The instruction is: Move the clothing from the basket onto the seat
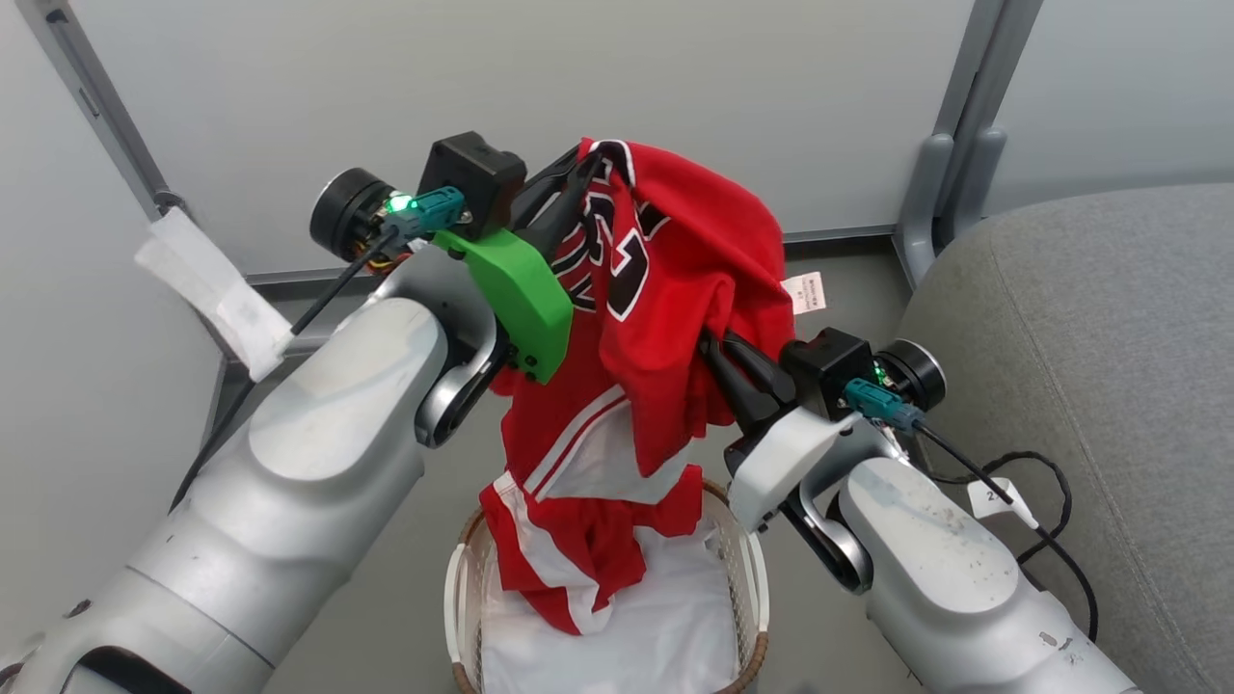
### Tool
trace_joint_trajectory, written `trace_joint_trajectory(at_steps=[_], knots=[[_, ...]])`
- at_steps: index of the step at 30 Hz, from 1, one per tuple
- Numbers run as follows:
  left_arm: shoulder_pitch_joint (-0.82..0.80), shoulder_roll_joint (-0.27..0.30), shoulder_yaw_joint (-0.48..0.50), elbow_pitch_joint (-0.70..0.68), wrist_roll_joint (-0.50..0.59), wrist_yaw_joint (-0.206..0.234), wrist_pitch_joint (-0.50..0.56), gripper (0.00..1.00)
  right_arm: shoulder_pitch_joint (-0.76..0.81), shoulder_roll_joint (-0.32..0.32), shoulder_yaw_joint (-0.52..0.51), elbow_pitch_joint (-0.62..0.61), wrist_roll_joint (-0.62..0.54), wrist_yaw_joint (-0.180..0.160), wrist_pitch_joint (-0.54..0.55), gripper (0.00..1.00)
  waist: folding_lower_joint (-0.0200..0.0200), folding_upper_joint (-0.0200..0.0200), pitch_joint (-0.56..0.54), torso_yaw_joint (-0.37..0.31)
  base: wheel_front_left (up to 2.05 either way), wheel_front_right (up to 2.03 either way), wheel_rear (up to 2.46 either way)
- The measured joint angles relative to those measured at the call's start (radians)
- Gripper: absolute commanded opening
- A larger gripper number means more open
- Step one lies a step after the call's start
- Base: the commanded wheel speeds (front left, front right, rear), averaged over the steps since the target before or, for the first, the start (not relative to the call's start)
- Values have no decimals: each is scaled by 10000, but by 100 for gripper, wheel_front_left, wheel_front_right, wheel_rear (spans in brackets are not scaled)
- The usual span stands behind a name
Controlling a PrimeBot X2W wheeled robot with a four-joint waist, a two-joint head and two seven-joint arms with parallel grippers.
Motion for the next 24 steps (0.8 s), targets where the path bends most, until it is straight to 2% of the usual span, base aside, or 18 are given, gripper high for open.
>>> trace_joint_trajectory(at_steps=[4, 6, 8, 9, 16, 24], knots=[[298, 136, 140, 301, -115, 75, -261, 0, 14, 0, -403, -489, -339, 0, -2, 0, 0, 0, 42, -205, 0, 0, 0], [483, 144, 263, 401, -240, 140, -477, 32, 18, 0, -698, -669, -587, 0, -2, 0, 0, 0, 66, -314, 0, 0, 0], [732, 98, 437, 458, -575, 161, -662, 60, 19, -12, -1018, -803, -830, 0, -2, 0, 0, 0, 86, -406, 0, 0, 0], [888, 71, 508, 468, -685, 161, -763, 100, 18, -29, -1189, -882, -947, 0, -2, 0, 0, 0, 97, -456, 0, 0, 0], [1694, -90, 278, 414, -591, 196, -1407, 100, 27, -466, -2171, -1429, -1457, 0, 0, 0, 0, 0, 168, -816, 0, 0, 0], [2460, -236, -81, 75, -357, 213, -1685, 100, 151, -1300, -2949, -1856, -1843, 0, 0, 0, 0, 0, 291, -1482, 0, 0, 0]])
